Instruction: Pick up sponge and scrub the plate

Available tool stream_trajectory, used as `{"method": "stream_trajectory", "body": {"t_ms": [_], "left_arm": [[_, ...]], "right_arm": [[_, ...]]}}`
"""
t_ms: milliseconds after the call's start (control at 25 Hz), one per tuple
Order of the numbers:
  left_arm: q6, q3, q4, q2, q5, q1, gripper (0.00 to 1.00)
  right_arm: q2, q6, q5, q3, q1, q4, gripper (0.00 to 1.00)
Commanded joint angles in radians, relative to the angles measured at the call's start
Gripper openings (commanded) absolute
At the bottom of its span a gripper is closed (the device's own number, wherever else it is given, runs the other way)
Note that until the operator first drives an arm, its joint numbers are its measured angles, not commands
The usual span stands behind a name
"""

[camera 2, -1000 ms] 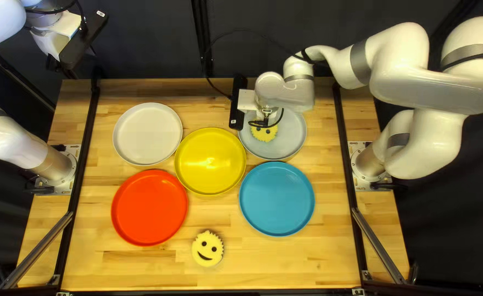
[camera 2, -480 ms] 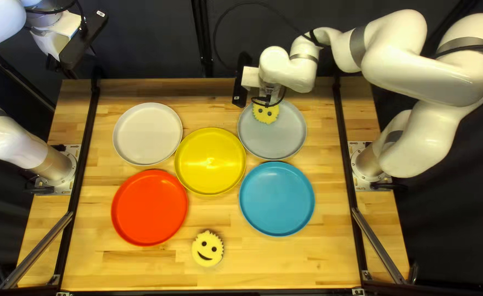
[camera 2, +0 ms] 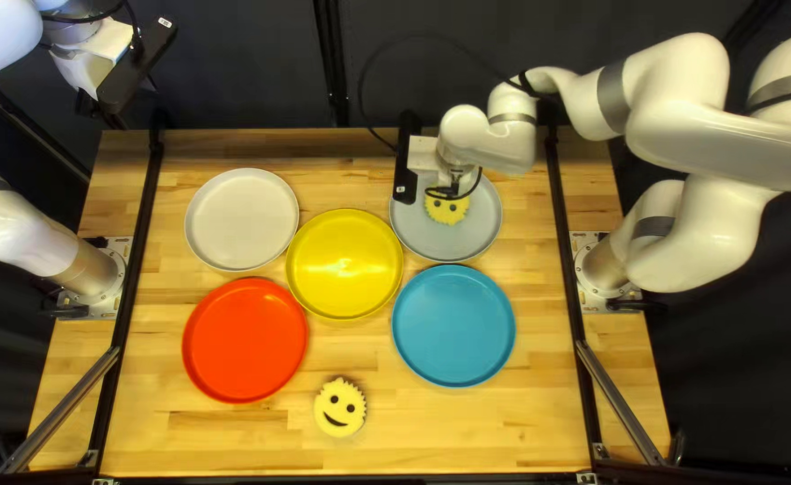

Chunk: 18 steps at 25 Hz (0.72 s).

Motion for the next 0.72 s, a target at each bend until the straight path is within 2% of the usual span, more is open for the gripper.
{"method": "stream_trajectory", "body": {"t_ms": [40, 440, 720], "left_arm": [[0.000, 0.000, 0.000, 0.000, 0.000, 0.000, 1.00], [0.000, 0.000, 0.000, 0.000, 0.000, 0.000, 1.00], [0.000, 0.000, 0.000, 0.000, 0.000, 0.000, 1.00]], "right_arm": [[-0.007, 0.008, 0.005, 0.007, 0.021, -0.006, 0.00], [0.050, -0.204, -0.062, -0.043, -0.172, 0.047, 0.00], [0.042, -0.338, -0.095, -0.039, -0.229, 0.097, 0.00]]}}
